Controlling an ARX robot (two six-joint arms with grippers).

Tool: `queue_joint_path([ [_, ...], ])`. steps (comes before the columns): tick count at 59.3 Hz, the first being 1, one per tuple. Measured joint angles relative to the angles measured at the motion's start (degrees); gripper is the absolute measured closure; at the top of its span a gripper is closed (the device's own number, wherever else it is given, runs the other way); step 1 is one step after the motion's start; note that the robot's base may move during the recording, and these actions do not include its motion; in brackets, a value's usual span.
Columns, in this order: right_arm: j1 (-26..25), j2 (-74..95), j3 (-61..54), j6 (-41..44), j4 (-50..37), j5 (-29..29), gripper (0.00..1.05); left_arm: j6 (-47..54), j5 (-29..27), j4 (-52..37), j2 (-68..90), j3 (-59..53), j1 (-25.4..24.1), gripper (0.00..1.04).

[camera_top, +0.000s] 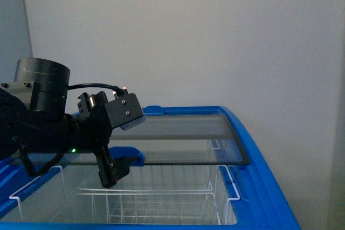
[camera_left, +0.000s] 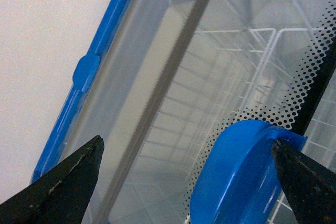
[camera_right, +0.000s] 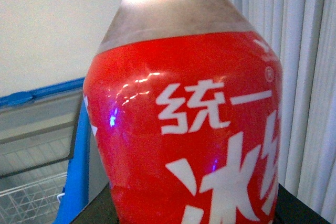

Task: Put drink in fridge

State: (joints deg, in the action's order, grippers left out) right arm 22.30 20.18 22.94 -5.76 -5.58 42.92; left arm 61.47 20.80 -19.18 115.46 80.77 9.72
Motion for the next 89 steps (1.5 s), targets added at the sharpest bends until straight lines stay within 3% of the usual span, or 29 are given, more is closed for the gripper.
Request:
queue_joint_path([
  [24, 0.0, 0.0, 0.0, 0.0, 0.0, 0.0, 0.66, -6.1, -8.2, -6.3, 10.1, 13.4, 0.0, 0.08],
  [40, 0.0, 0.0, 0.0, 0.0, 0.0, 0.0, 0.66, -13.0, -13.0, -10.6, 8.9, 11.7, -0.1, 0.08],
  [52, 0.0, 0.0, 0.0, 0.0, 0.0, 0.0, 0.66, -29.0, -14.5, -2.5, -4.0, -4.0, -0.6, 0.08],
  [63, 0.0, 0.0, 0.0, 0.0, 0.0, 0.0, 0.66, -52.7, -8.7, 3.7, -40.6, -38.8, -0.4, 0.08],
  [67, 0.0, 0.0, 0.0, 0.0, 0.0, 0.0, 0.66, -57.2, -10.2, 9.0, -55.1, -49.6, 1.4, 0.09],
  [71, 0.1, 0.5, 0.4, -0.9, 1.5, 0.2, 0.66, -59.2, -26.1, 3.6, -70.1, -61.5, 6.0, 0.23],
  [73, 0.5, 2.3, 4.6, -3.8, 12.0, 0.4, 0.67, -59.8, -33.8, 8.2, -81.2, -66.3, 7.4, 0.31],
  [75, 1.2, 3.8, 7.7, -4.9, 19.6, 0.5, 0.67, -60.3, -37.4, 13.6, -89.9, -69.2, 7.8, 0.38],
  [78, 2.3, 5.2, 10.3, -5.0, 26.5, -0.3, 0.67, -60.7, -37.3, 17.7, -100.6, -72.7, 7.4, 0.49],
  [80, 1.8, 7.0, 11.3, -4.7, 27.1, -3.7, 0.67, -60.8, -36.3, 18.4, -105.0, -74.0, 6.4, 0.56],
  [86, -3.9, 16.0, 16.2, -2.0, 21.5, -17.4, 0.67, -61.0, -32.4, 18.6, -109.5, -74.9, 2.9, 0.77],
  [89, -5.6, 20.8, 19.3, 0.4, 18.5, -21.4, 0.67, -61.0, -31.3, 18.8, -110.2, -75.5, 1.5, 0.86],
])
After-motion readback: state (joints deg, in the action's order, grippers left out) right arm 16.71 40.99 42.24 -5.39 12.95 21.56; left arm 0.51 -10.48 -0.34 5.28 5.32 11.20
